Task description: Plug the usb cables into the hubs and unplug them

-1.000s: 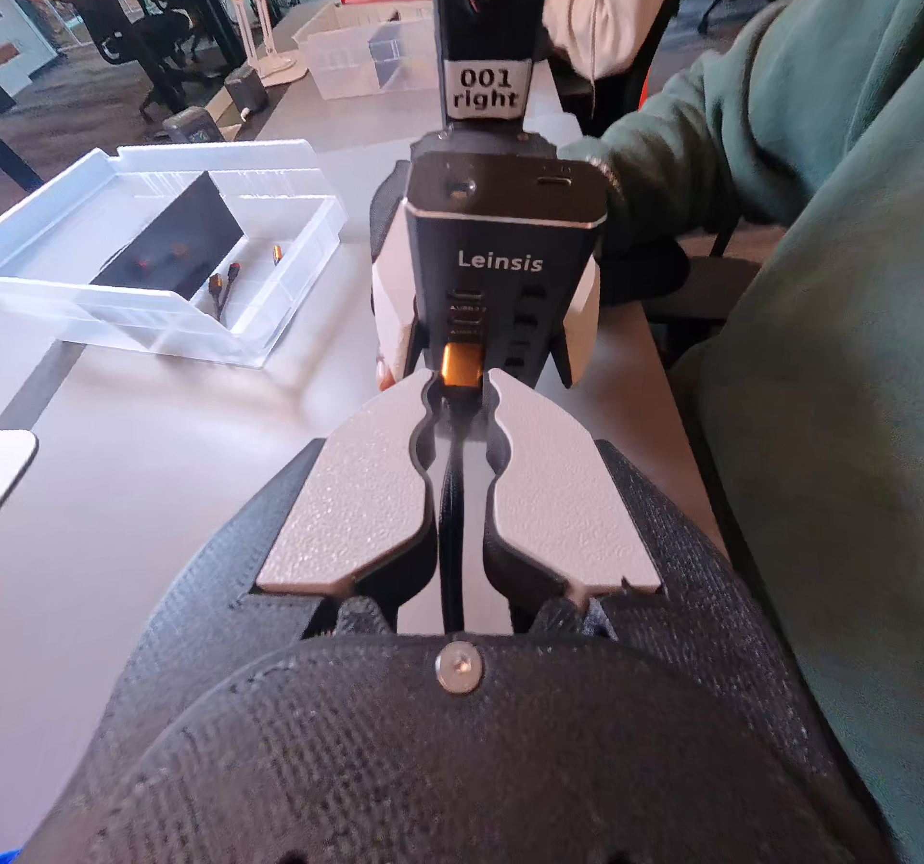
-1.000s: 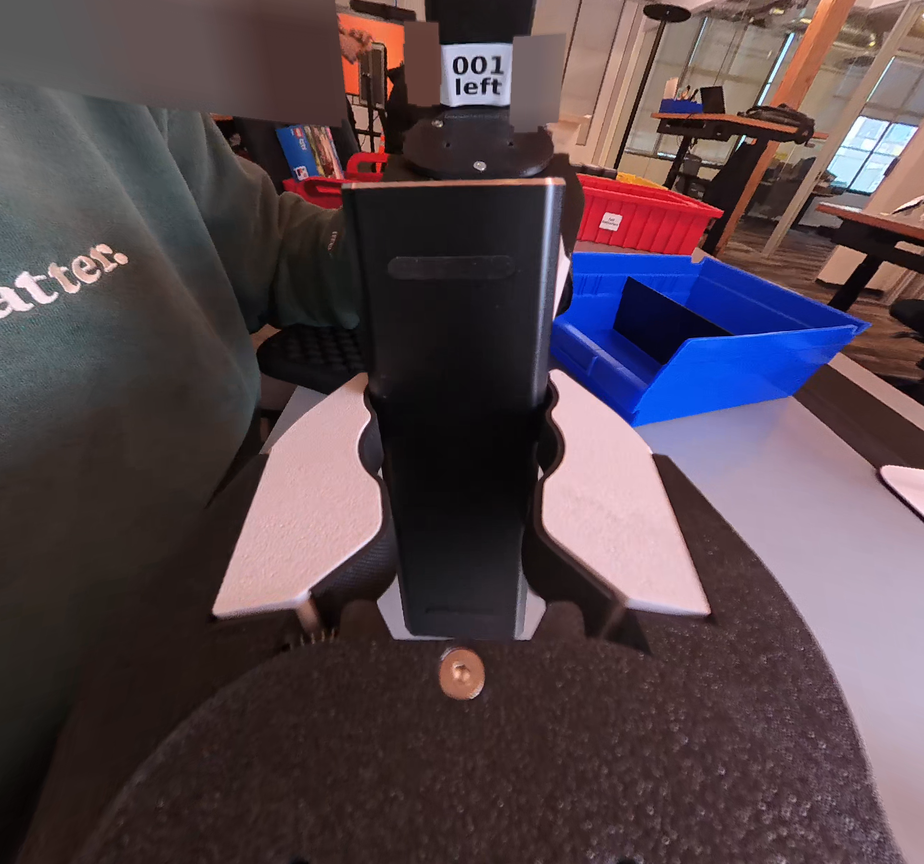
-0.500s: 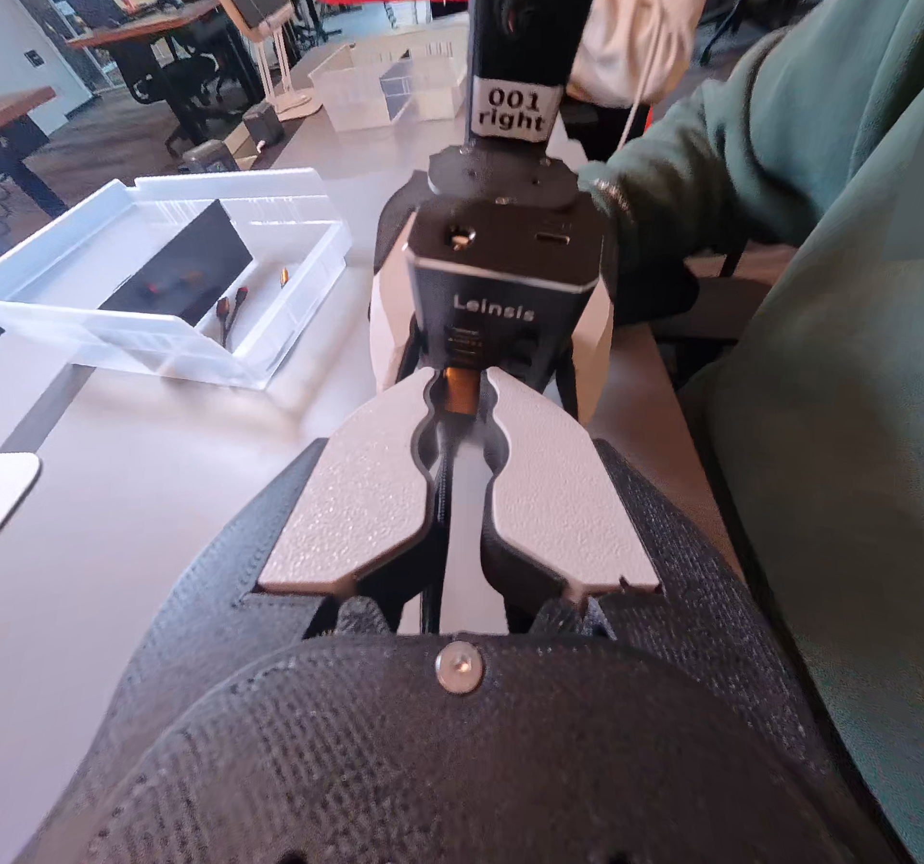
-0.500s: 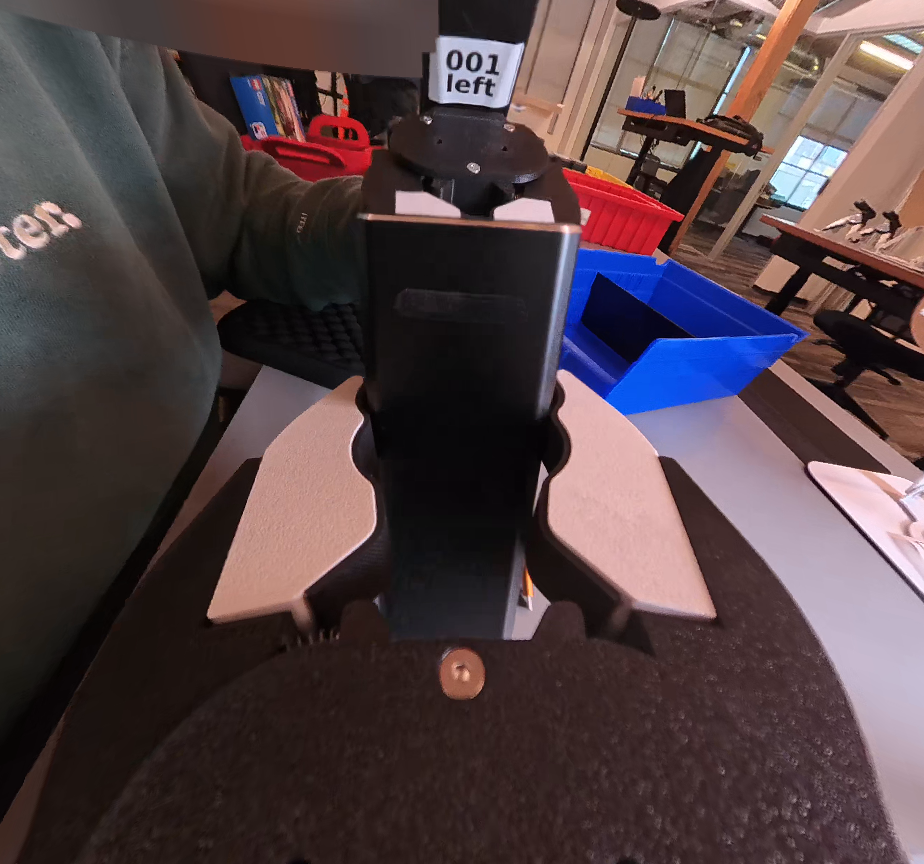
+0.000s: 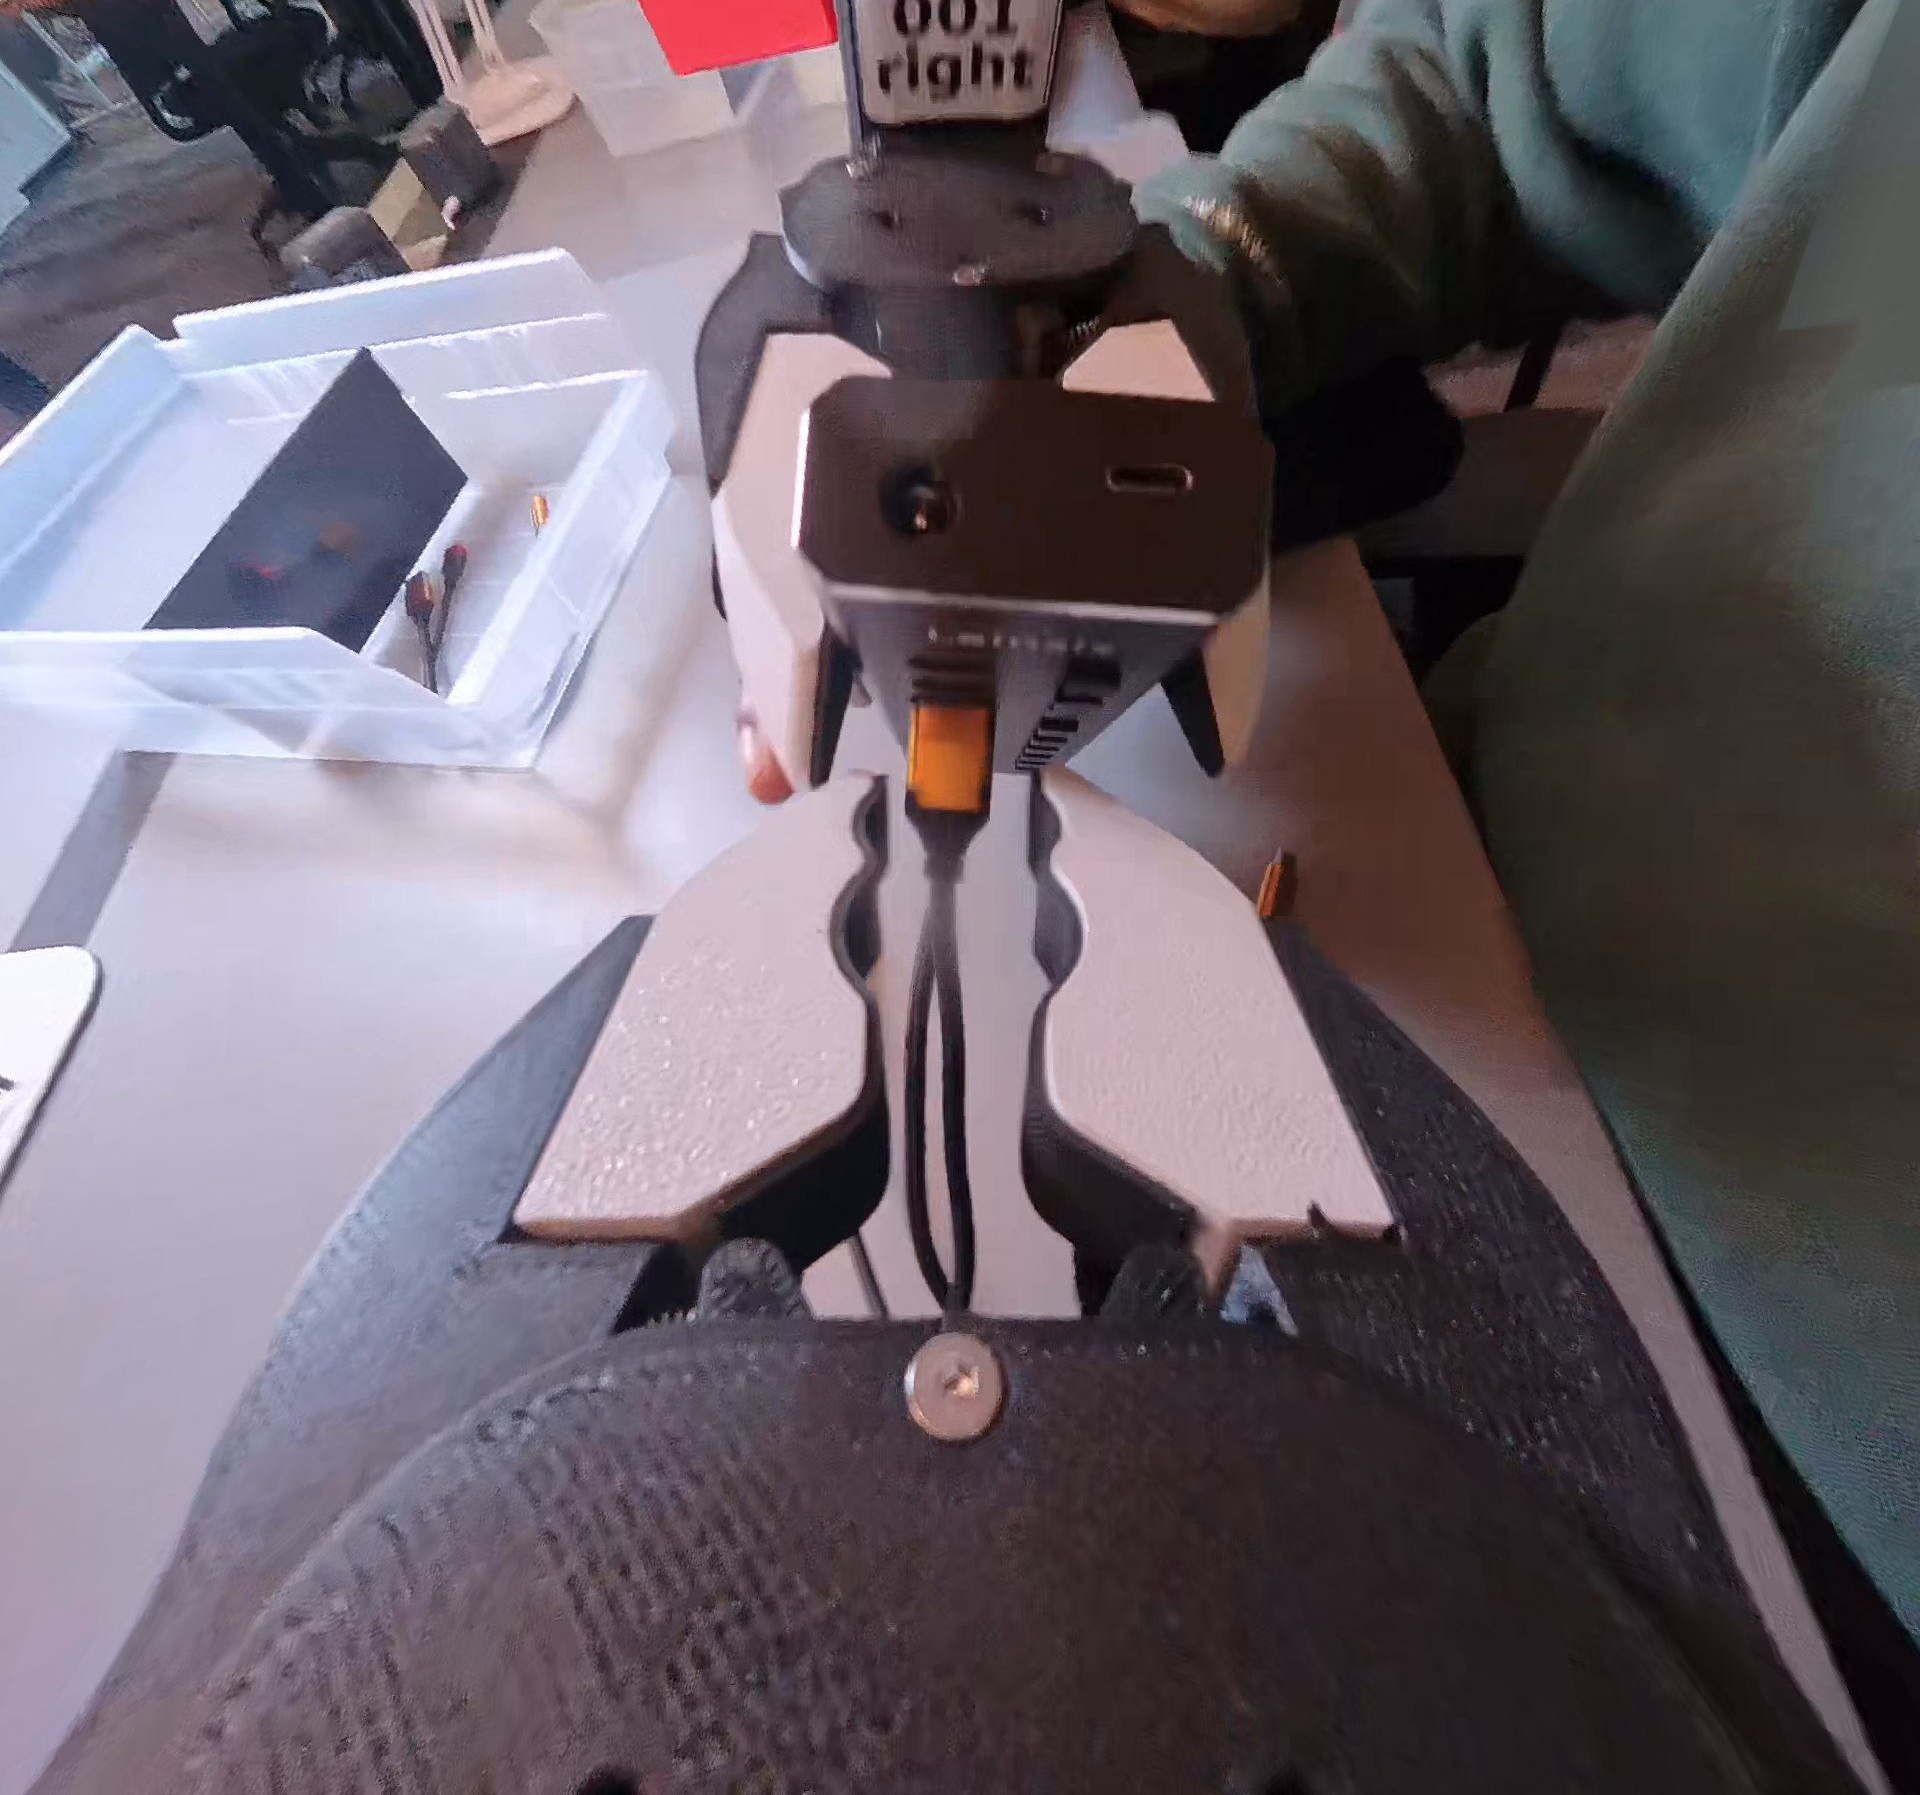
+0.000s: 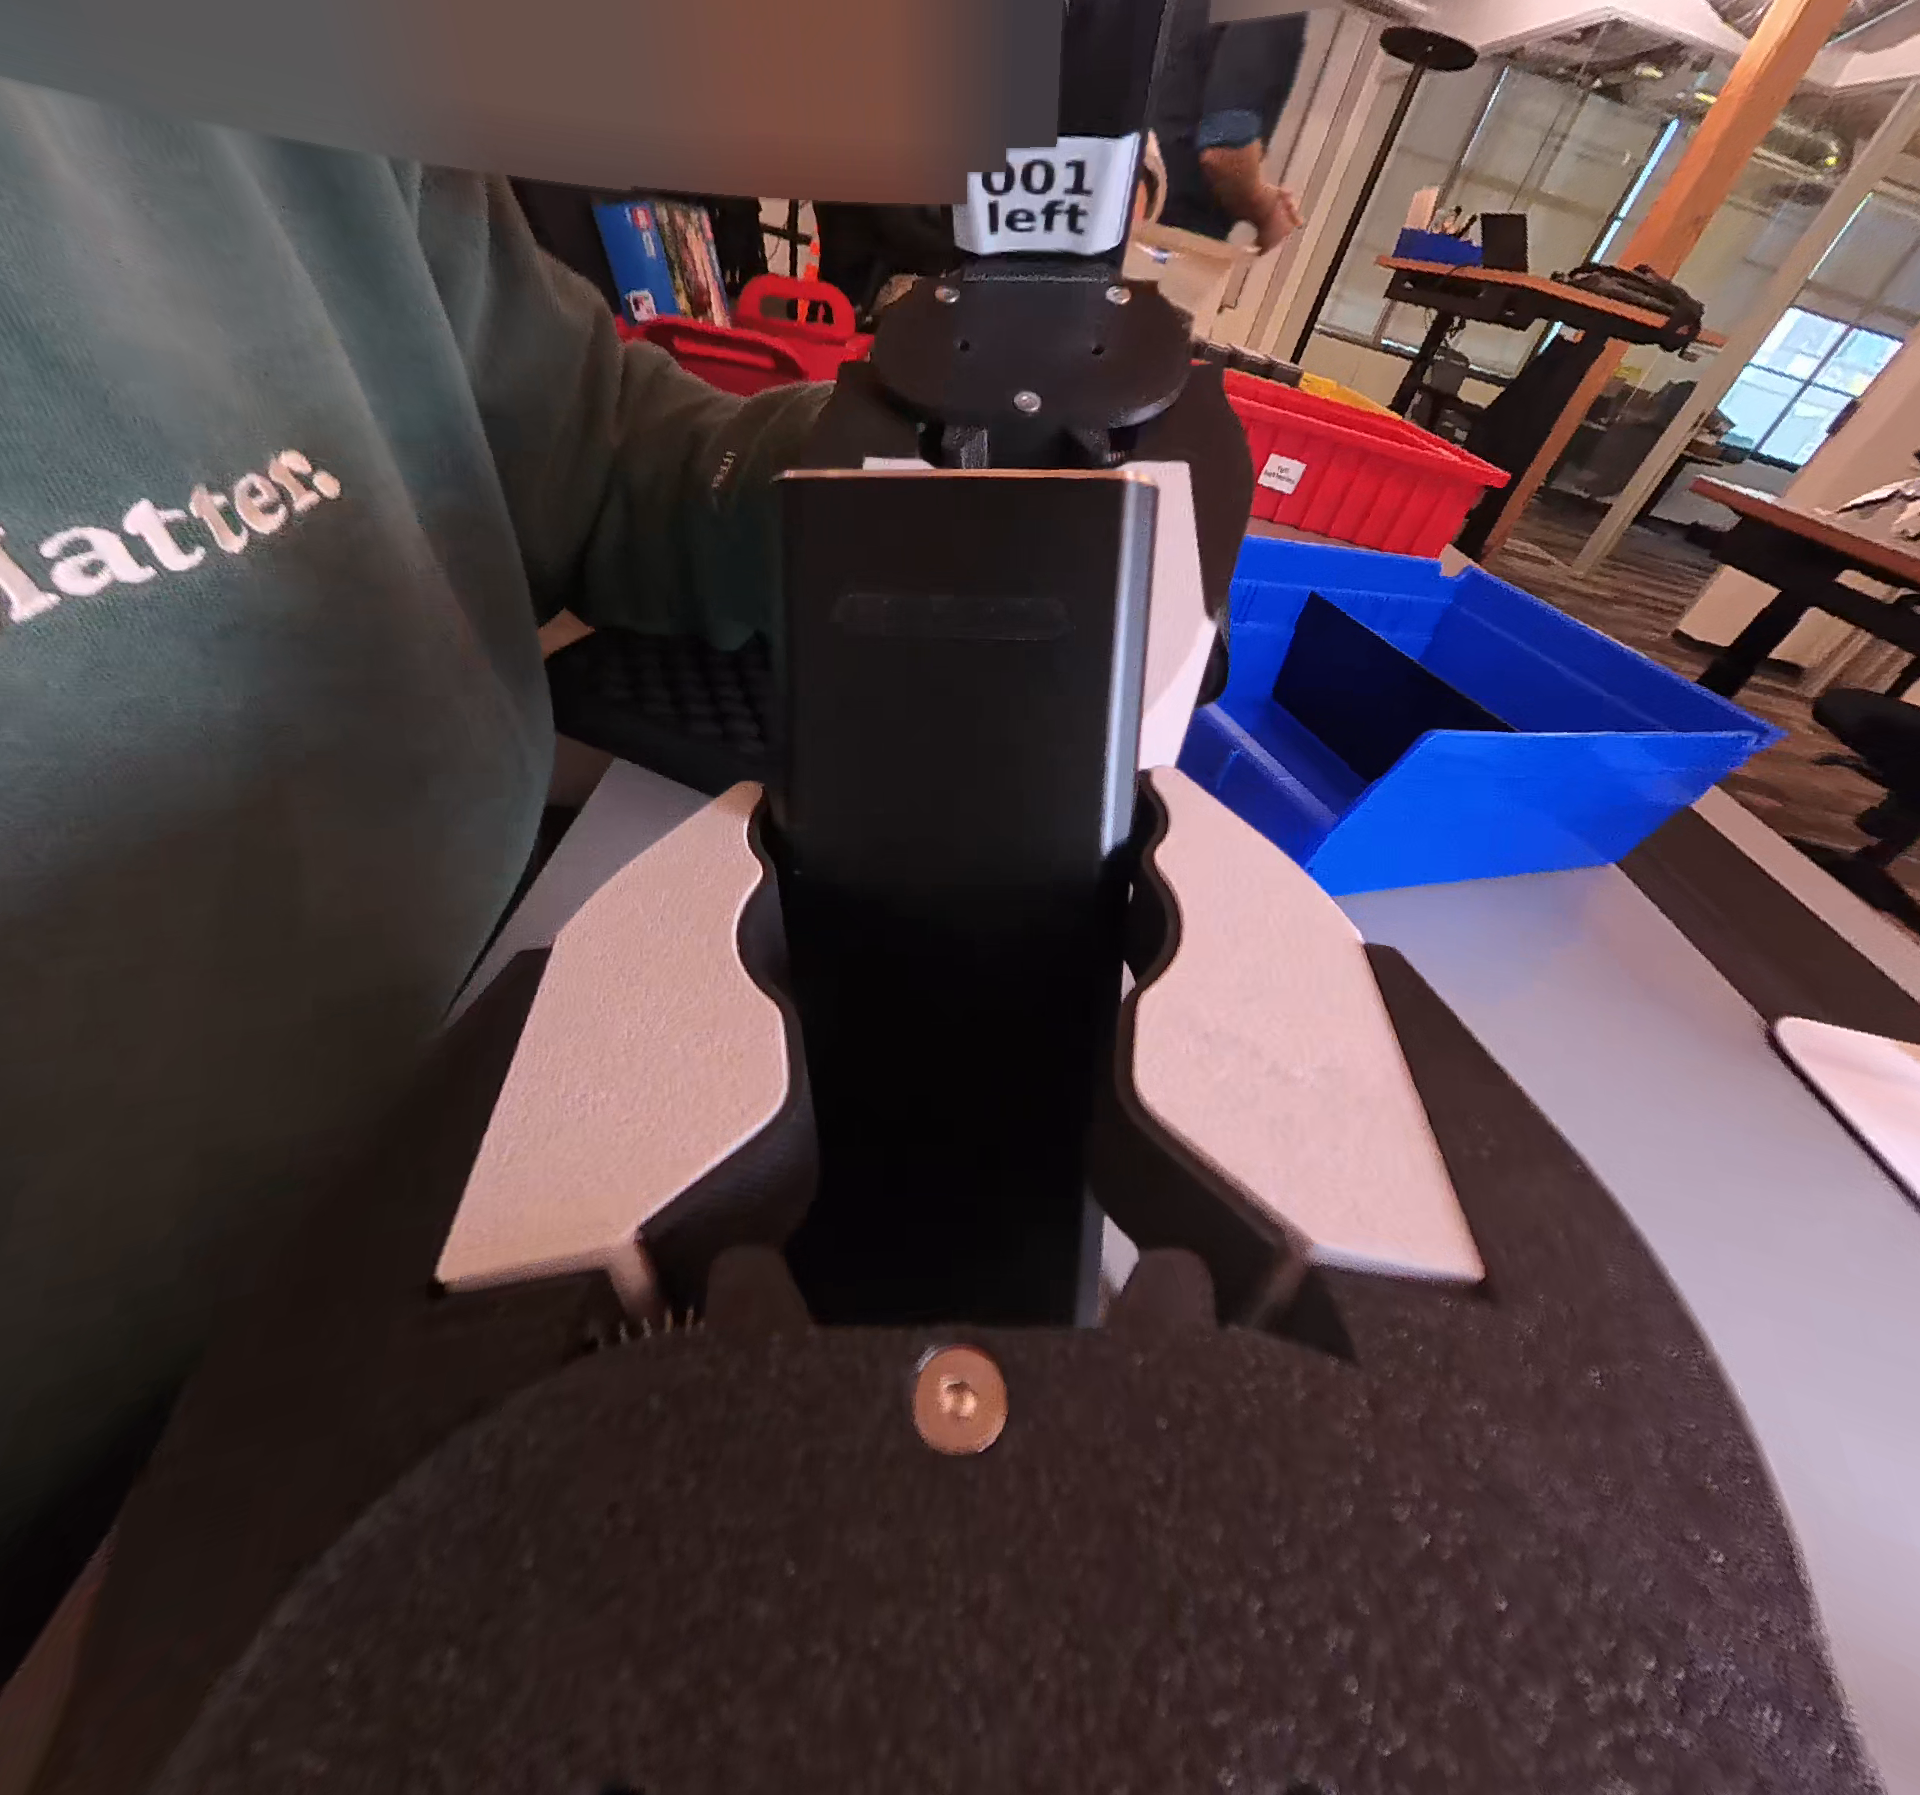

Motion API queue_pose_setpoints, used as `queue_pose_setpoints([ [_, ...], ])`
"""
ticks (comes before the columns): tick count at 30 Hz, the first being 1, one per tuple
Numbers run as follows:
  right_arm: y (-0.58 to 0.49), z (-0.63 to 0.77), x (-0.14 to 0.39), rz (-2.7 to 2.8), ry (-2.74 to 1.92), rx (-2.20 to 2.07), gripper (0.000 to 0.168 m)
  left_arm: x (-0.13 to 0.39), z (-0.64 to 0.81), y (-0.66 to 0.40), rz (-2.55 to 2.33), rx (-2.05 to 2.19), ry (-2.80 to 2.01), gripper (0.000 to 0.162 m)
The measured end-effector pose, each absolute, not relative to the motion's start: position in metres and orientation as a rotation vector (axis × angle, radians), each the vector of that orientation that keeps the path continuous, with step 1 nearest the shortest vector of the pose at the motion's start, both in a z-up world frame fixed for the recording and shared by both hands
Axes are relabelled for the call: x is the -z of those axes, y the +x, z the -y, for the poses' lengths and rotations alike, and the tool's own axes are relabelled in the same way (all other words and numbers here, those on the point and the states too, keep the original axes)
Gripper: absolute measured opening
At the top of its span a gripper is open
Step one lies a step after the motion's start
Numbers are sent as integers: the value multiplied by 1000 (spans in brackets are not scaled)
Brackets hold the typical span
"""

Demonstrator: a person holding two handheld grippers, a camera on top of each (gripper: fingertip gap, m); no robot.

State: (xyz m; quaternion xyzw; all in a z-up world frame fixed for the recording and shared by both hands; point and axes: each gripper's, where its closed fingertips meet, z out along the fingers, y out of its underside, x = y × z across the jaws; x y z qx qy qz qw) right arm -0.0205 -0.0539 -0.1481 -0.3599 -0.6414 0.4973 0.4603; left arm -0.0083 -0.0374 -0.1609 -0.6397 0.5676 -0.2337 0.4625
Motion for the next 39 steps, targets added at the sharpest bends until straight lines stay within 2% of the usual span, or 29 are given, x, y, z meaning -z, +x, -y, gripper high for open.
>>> queue_pose_setpoints([
  [1, -22, 55, 149, 1586, -875, -1197, 64, 162, 35, -7, -1406, 540, -1561, 16],
  [5, -19, 56, 152, 1614, -874, -1146, 64, 166, 36, -4, -1384, 579, -1576, 15],
  [12, -16, 62, 143, 1564, -904, -1316, 62, 166, 42, -4, -1331, 667, -1520, 16],
  [14, -2, 50, 120, 1436, -890, -1408, 62, 183, 23, -34, -1307, 484, -1608, 16],
  [16, 19, 27, 93, 1280, -867, -1435, 62, 188, 24, -55, -1189, 600, -1680, 16],
  [21, 0, 19, 111, 1348, -960, -1375, 63, 182, 11, -79, -1196, 446, -1721, 16],
  [25, 8, -4, 104, 1239, -1029, -1429, 63, 197, 19, -91, -1208, 517, -1817, 16],
  [27, 7, -18, 107, 1189, -1092, -1382, 63, 191, 18, -90, -1195, 497, -1806, 37],
  [28, 5, -24, 111, 1173, -1125, -1348, 63, 182, 18, -87, -1176, 527, -1778, 41],
  [32, -2, -15, 123, 1243, -1135, -1366, 62, 155, 7, -71, -1138, 527, -1671, 44],
  [36, -19, 10, 136, 1315, -1127, -1473, 62, 185, -2, -30, -1310, 527, -1705, 54],
  [38, -24, 21, 139, 1329, -1106, -1527, 62, 196, 1, -9, -1406, 558, -1692, 49],
  [39, -25, 24, 140, 1331, -1097, -1529, 62, 200, 7, -2, -1445, 611, -1694, 30],
])
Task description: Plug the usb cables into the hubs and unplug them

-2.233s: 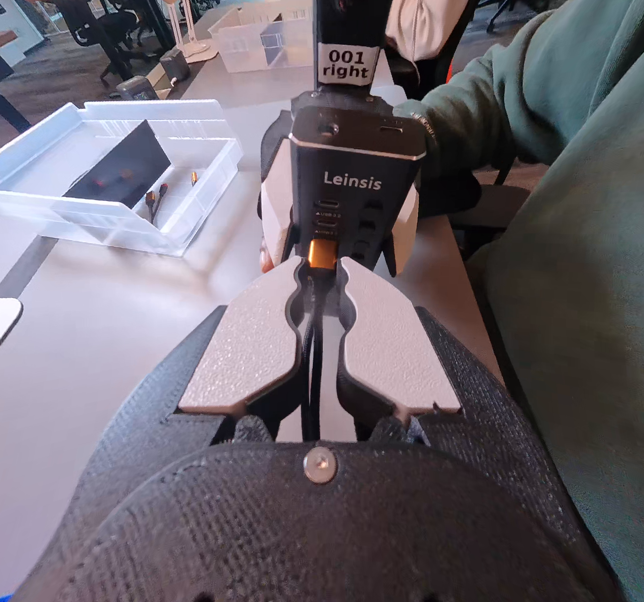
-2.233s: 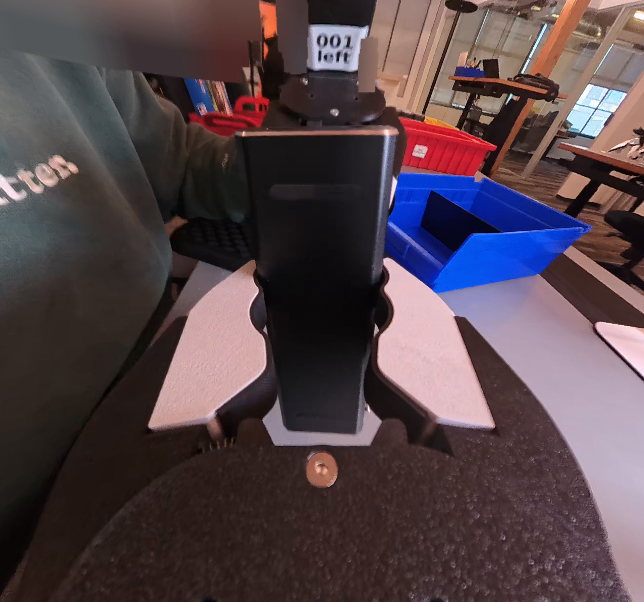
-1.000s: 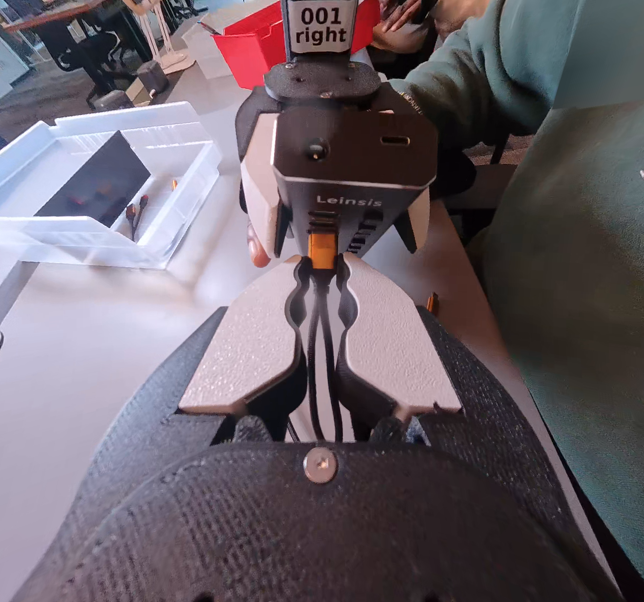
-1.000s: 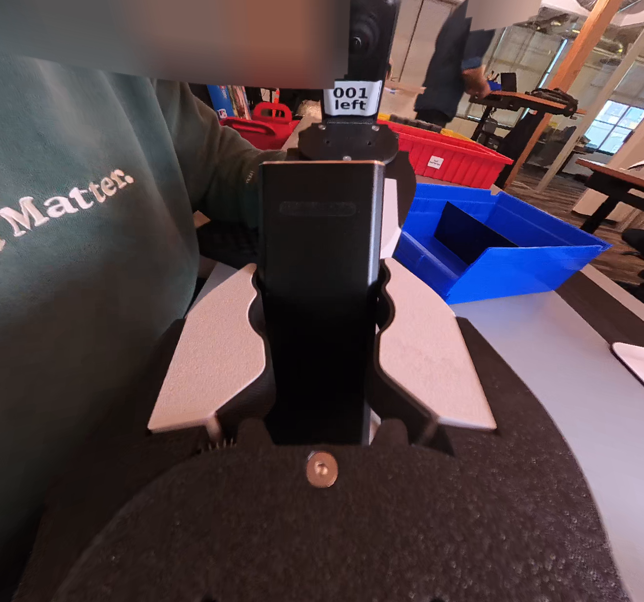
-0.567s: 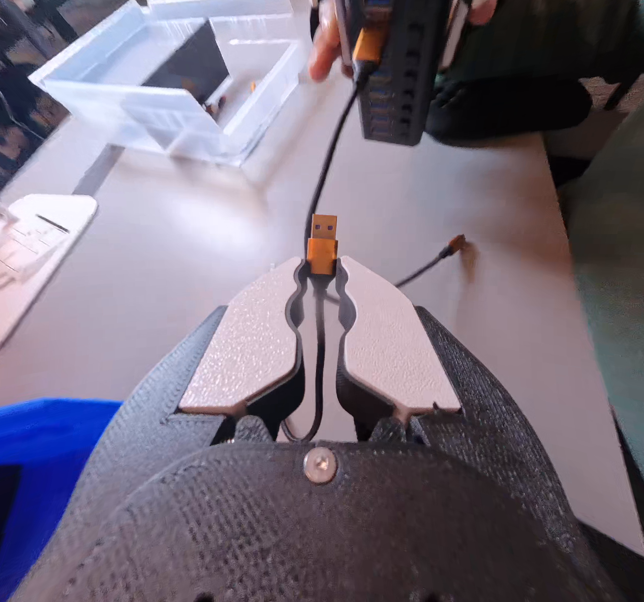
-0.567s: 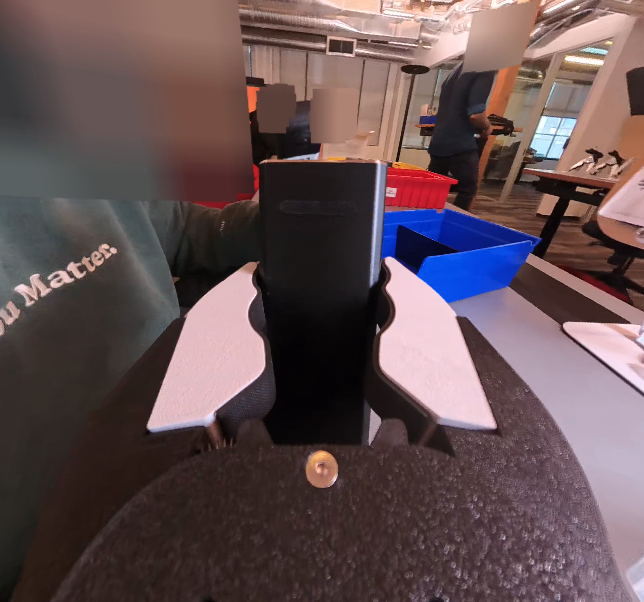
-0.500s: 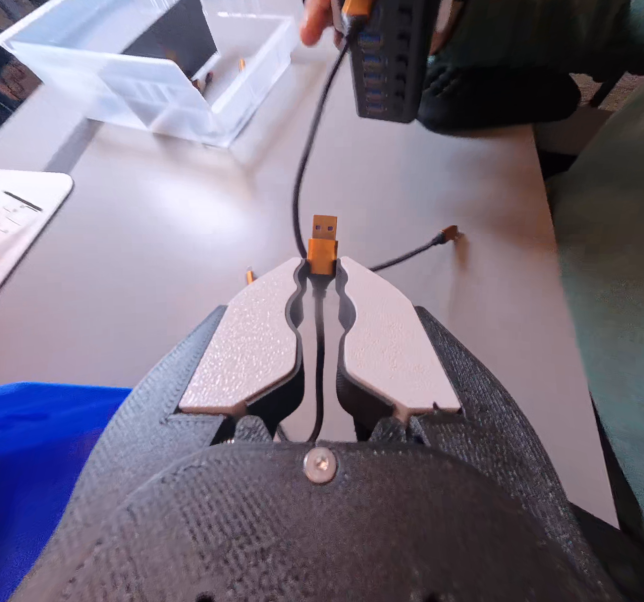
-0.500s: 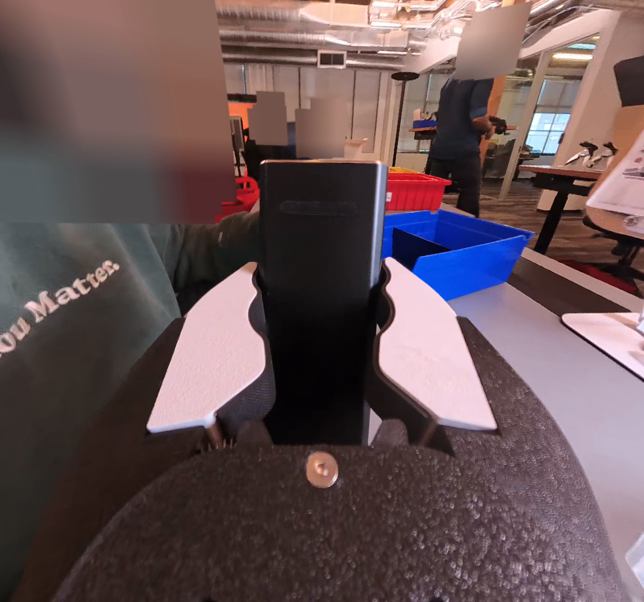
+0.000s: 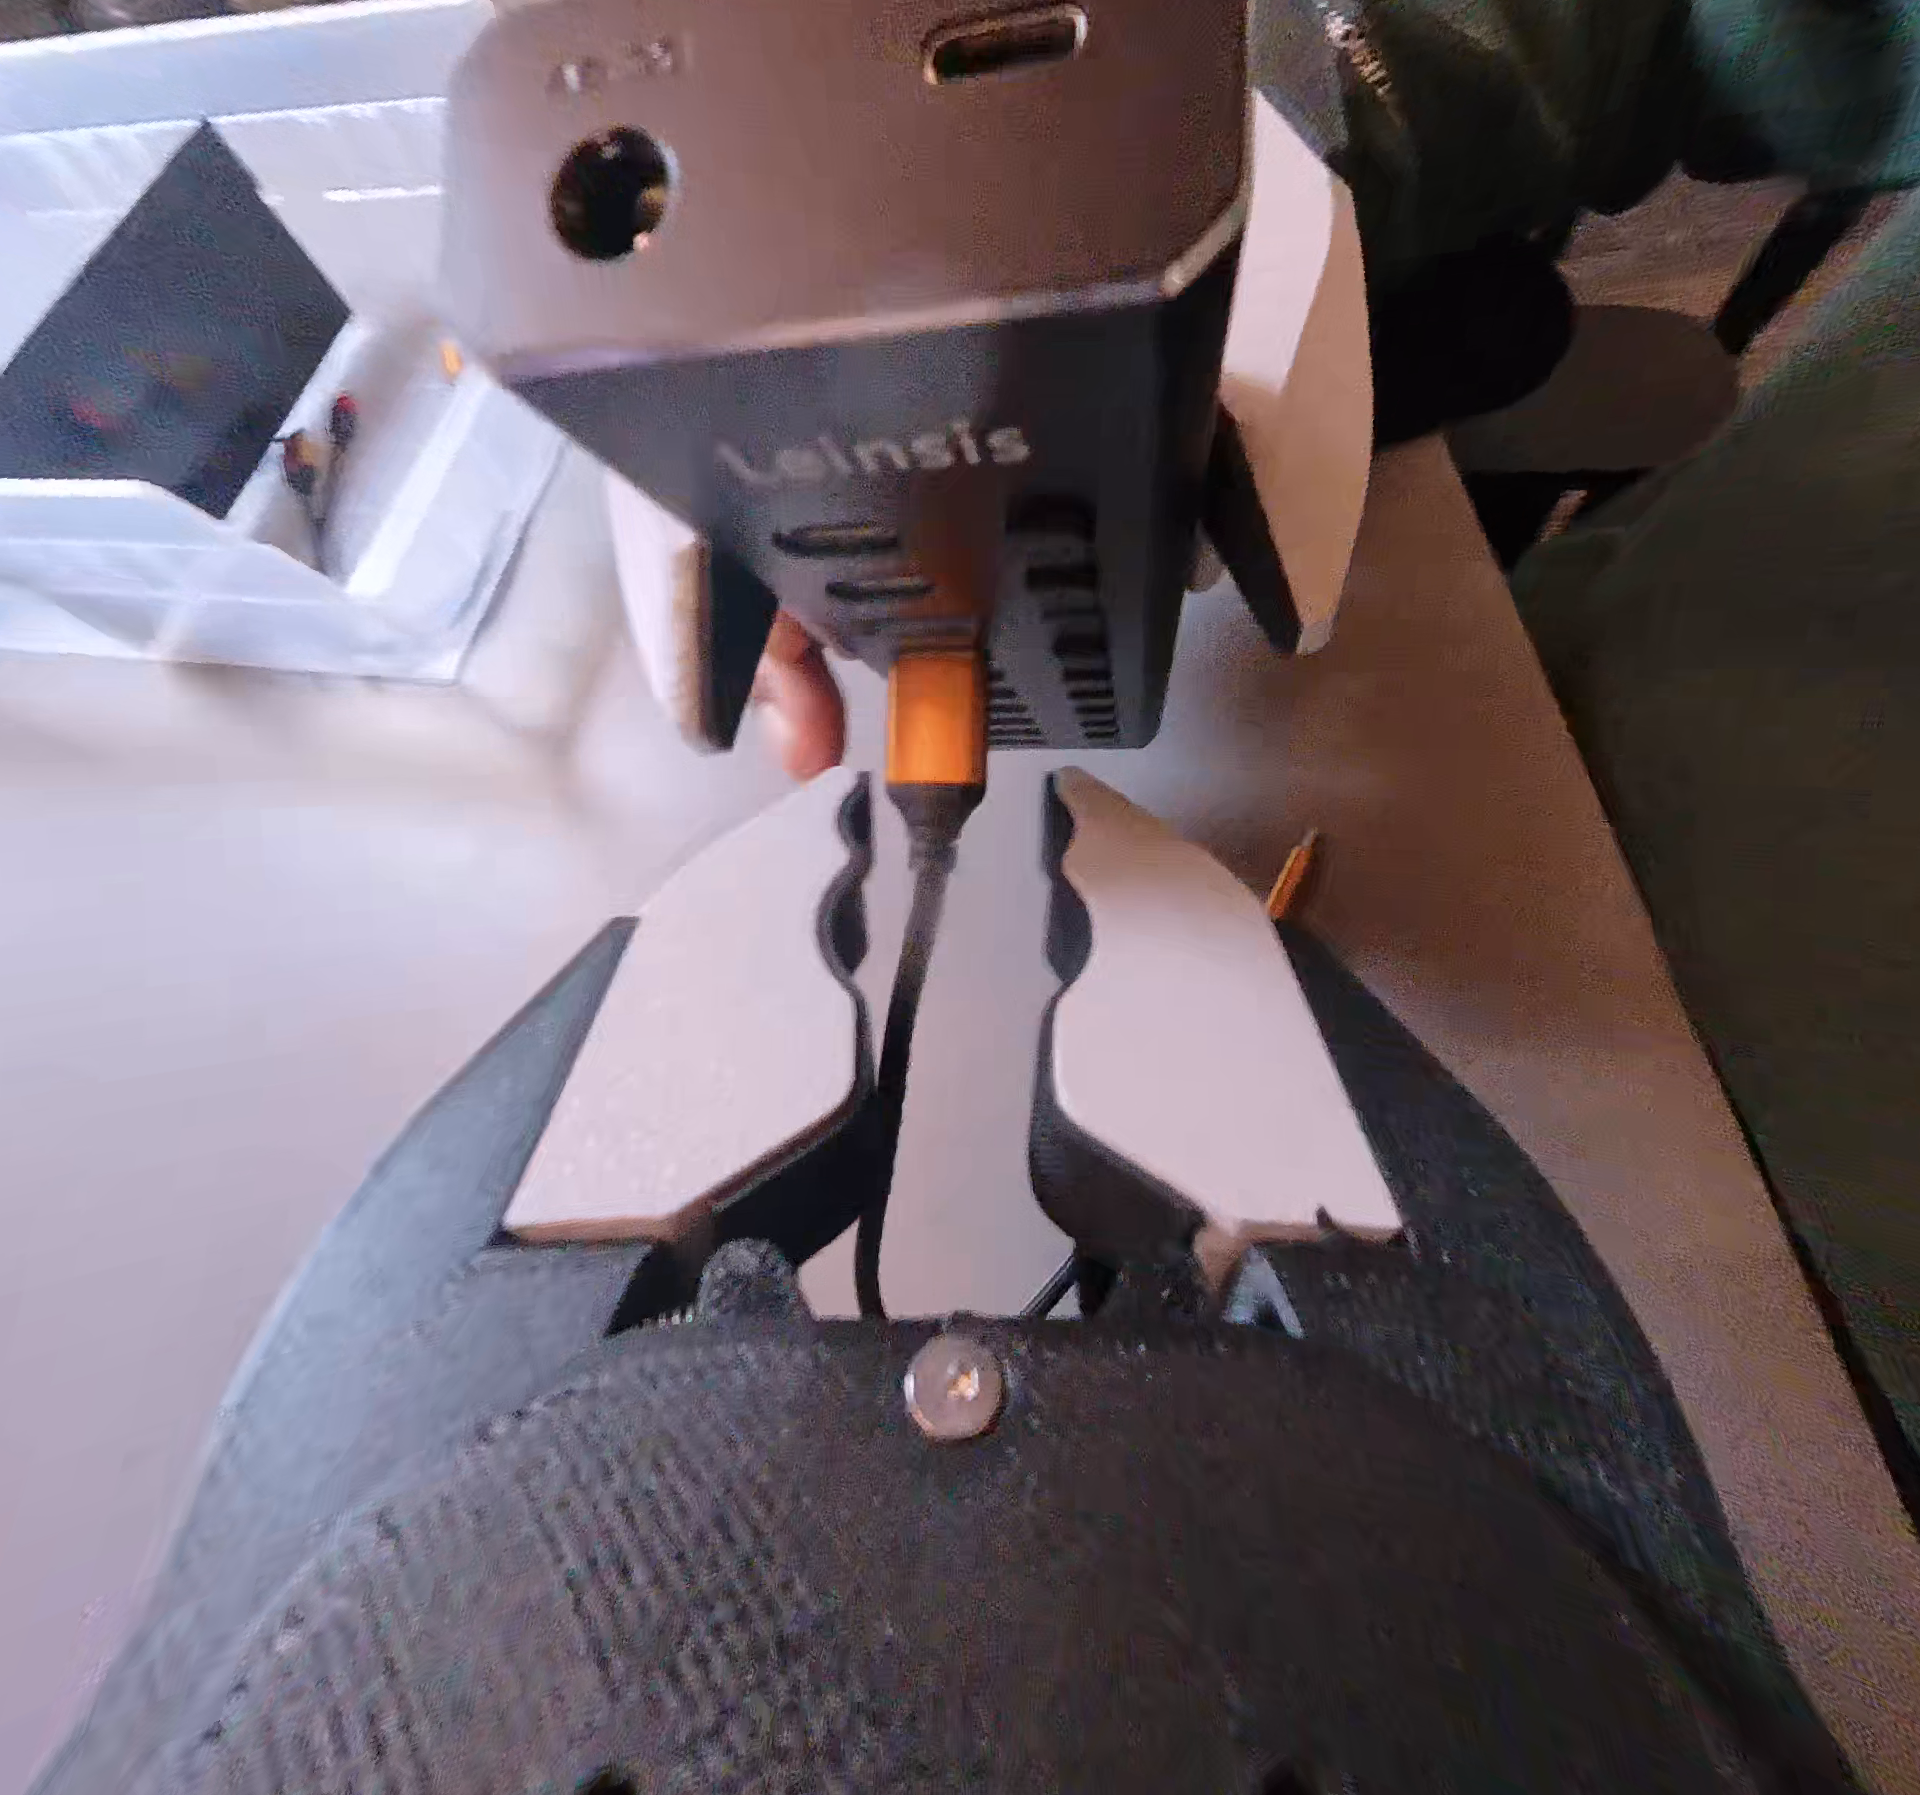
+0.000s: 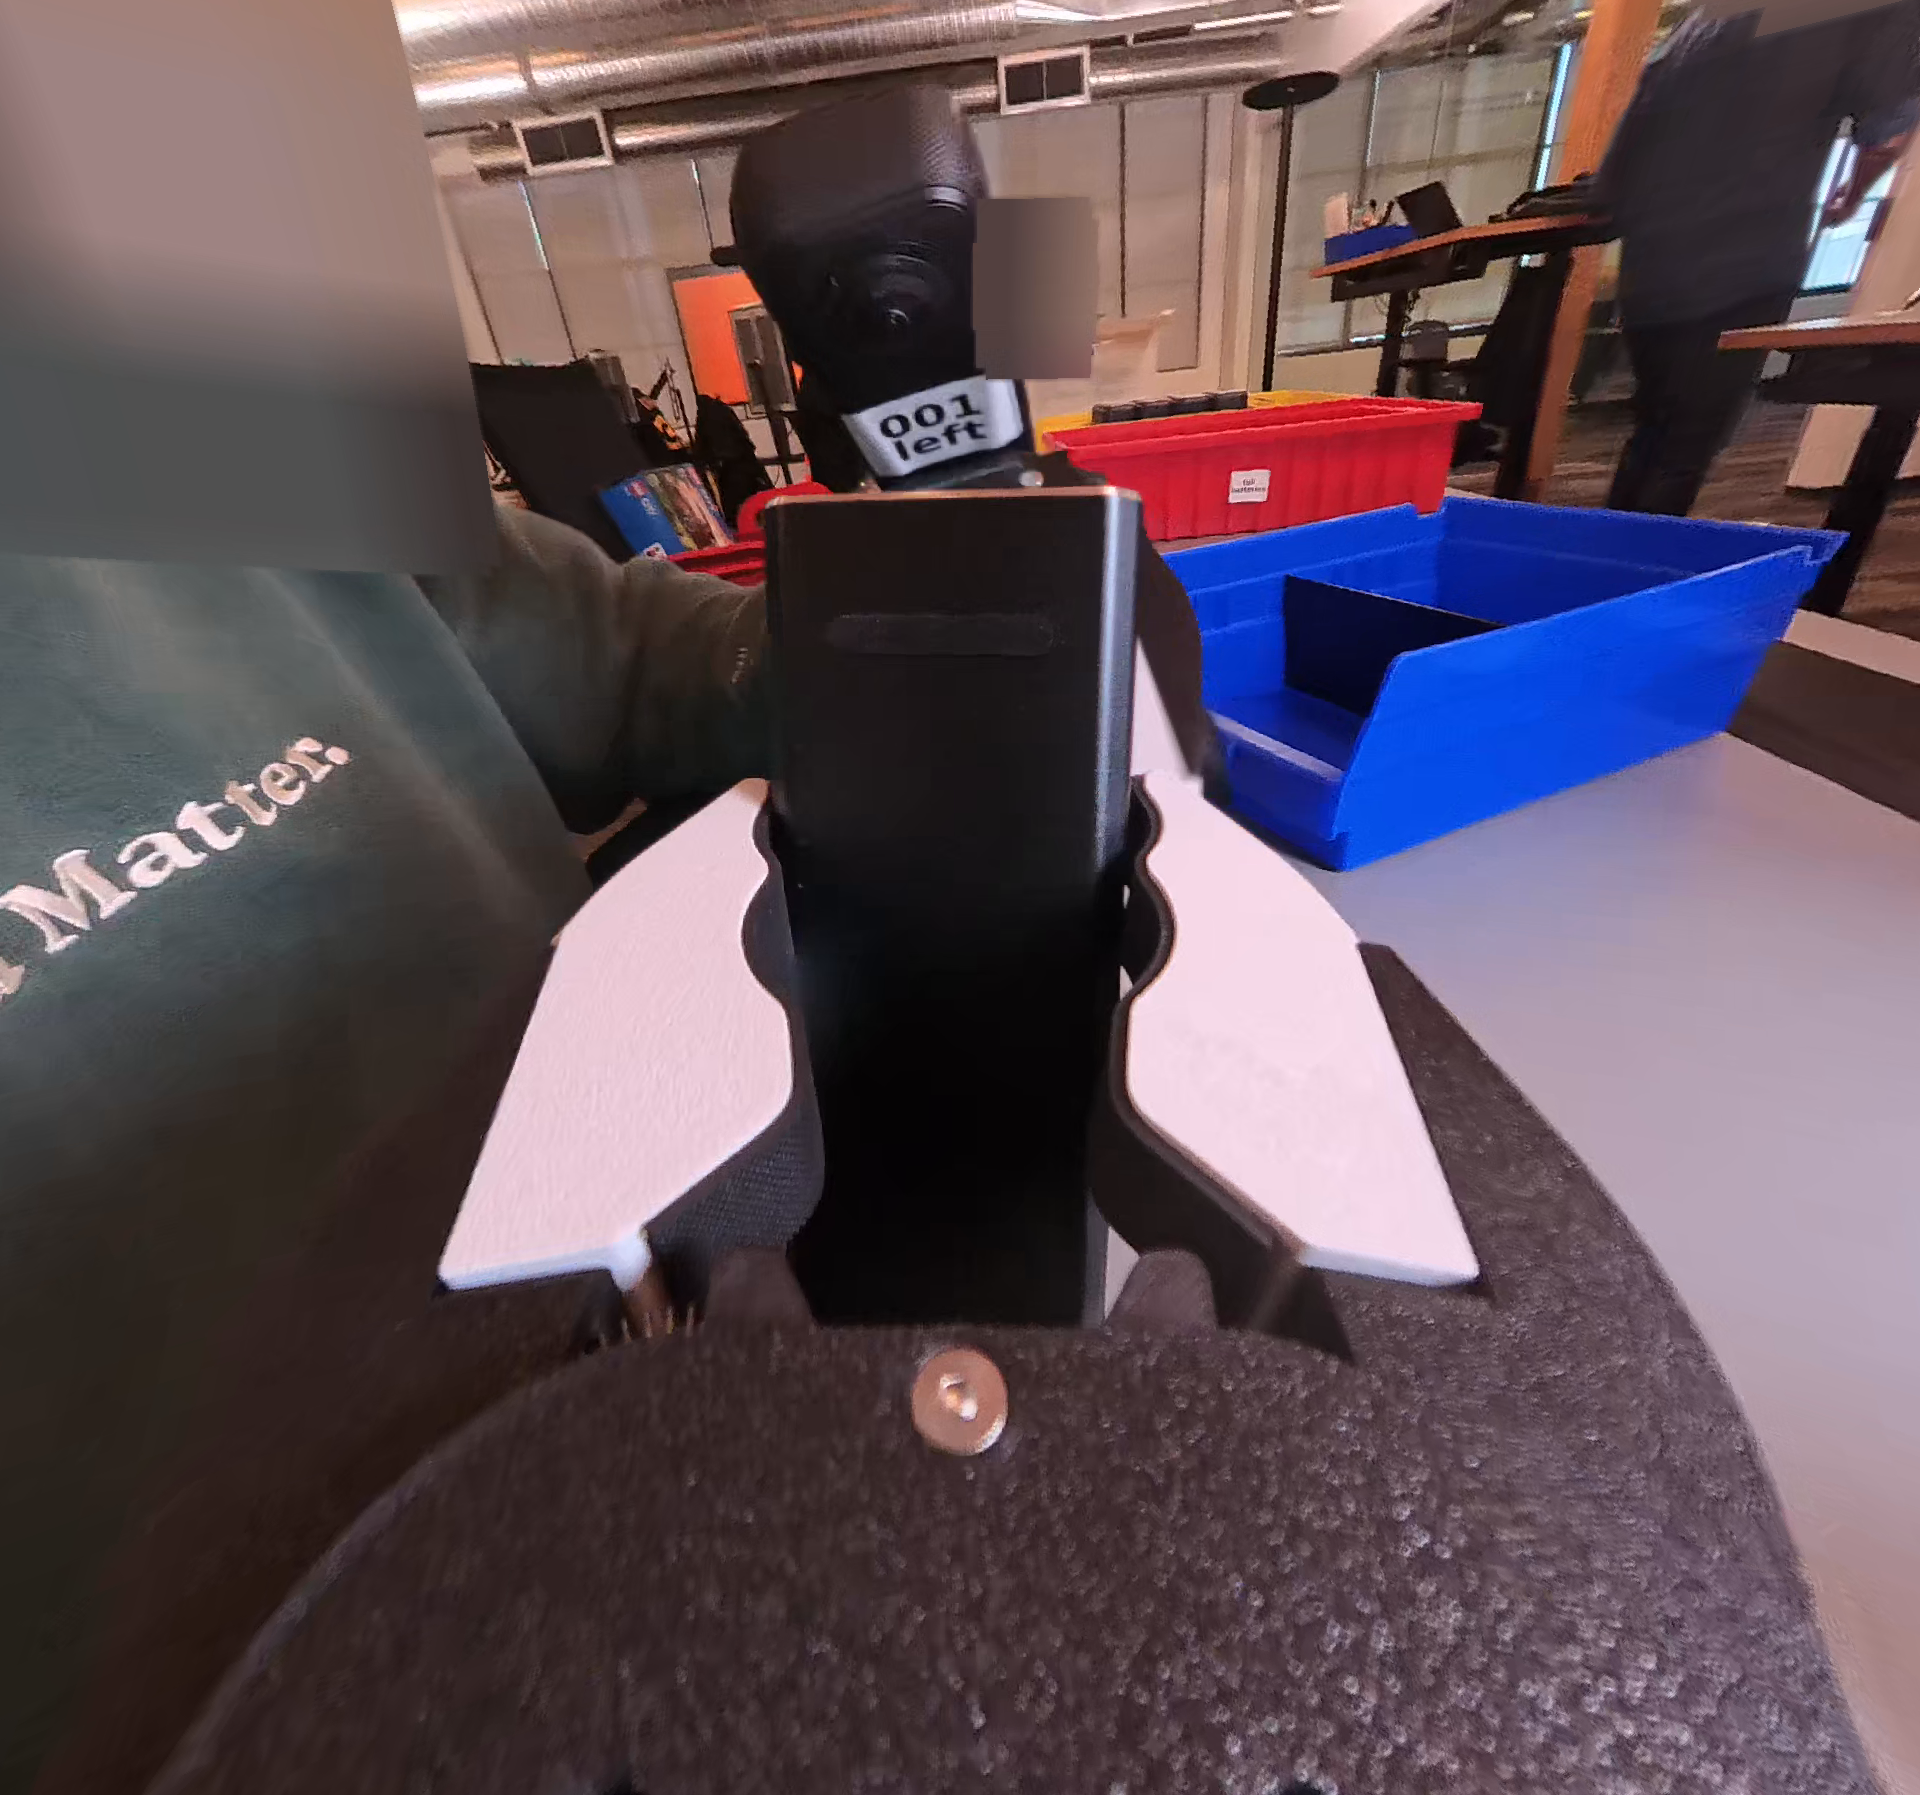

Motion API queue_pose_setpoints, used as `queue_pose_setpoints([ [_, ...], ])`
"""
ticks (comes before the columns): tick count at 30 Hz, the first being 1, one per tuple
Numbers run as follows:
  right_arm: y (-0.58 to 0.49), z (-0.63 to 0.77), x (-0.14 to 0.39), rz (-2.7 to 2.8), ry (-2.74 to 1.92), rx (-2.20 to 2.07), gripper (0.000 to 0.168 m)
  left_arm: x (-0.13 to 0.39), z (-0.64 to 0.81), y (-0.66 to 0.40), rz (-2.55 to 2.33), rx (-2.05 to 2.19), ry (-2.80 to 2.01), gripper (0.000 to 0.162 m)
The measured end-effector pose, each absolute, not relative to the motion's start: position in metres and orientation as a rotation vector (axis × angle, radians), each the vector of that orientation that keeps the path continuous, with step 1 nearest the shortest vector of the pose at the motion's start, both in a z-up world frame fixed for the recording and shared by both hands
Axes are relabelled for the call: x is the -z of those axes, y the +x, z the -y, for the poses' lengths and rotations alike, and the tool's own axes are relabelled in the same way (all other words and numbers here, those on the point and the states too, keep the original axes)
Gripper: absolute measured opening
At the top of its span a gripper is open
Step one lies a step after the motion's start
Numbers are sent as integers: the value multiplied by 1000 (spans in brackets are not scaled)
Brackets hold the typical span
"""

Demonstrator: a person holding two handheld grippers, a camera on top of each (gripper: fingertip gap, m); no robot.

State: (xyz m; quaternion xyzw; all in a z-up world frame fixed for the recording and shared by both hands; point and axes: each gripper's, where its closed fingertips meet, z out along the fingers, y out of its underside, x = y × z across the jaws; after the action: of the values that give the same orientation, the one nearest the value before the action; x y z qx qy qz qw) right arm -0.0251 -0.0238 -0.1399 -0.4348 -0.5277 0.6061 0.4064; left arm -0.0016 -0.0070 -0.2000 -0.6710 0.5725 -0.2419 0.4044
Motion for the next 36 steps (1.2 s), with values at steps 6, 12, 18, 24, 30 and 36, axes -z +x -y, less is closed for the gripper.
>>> queue_pose_setpoints([
  [6, -25, 15, 154, 1347, -1136, -1406, 63, 205, 5, -5, -1327, 729, -1763, 6],
  [12, -33, 10, 164, 1406, -1189, -1221, 76, 207, 4, -10, -1251, 779, -1778, 1],
  [18, -41, 14, 184, 1494, -1256, -1131, 80, 199, 3, -11, -1237, 760, -1761, 1],
  [24, -44, 18, 189, 1541, -1232, -1078, 74, 204, 7, -10, -1245, 739, -1755, 1],
  [30, -44, 25, 189, 1549, -1196, -1141, 73, 201, 21, -10, -1286, 827, -1698, 14],
  [36, -42, 31, 184, 1549, -1168, -1254, 73, 196, 29, -7, -1269, 952, -1665, 18],
])
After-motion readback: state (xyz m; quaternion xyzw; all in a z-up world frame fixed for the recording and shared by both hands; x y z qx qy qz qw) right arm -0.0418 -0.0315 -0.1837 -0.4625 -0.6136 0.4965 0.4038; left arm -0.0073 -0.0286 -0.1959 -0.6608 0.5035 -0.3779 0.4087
